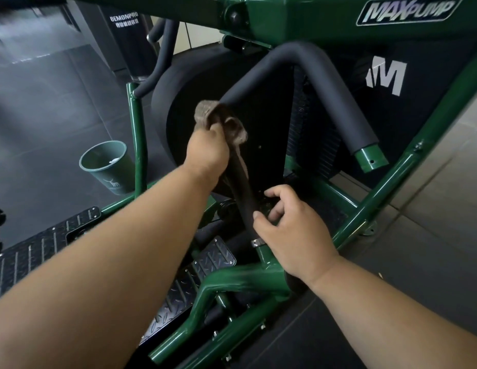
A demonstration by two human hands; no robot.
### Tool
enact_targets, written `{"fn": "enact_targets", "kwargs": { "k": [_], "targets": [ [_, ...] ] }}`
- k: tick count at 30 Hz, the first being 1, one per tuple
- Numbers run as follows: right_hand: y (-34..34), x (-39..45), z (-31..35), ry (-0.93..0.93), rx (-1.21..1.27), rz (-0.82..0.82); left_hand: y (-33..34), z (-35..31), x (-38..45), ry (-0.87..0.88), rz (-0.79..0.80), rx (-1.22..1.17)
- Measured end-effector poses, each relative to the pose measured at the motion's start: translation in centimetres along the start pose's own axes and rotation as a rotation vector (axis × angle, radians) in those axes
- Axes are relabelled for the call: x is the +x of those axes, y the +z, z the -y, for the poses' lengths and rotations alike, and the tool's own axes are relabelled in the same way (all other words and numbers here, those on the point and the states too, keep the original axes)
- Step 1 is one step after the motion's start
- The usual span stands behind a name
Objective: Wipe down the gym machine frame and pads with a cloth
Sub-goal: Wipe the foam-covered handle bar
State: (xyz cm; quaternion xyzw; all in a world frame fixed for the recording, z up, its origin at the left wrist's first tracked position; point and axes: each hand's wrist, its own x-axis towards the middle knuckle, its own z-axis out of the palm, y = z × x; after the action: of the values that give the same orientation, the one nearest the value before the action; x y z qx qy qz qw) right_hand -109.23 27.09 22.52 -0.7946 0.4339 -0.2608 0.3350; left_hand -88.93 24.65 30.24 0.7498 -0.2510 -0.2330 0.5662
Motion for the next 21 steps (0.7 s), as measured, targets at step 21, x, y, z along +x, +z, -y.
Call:
{"fn": "enact_targets", "kwargs": {
  "k": [21],
  "targets": [
    [-0.5,-0.1,0.6,0.023,0.0,0.031,5.9,-8.9,3.5,1.053,0.184,0.52]
  ]
}}
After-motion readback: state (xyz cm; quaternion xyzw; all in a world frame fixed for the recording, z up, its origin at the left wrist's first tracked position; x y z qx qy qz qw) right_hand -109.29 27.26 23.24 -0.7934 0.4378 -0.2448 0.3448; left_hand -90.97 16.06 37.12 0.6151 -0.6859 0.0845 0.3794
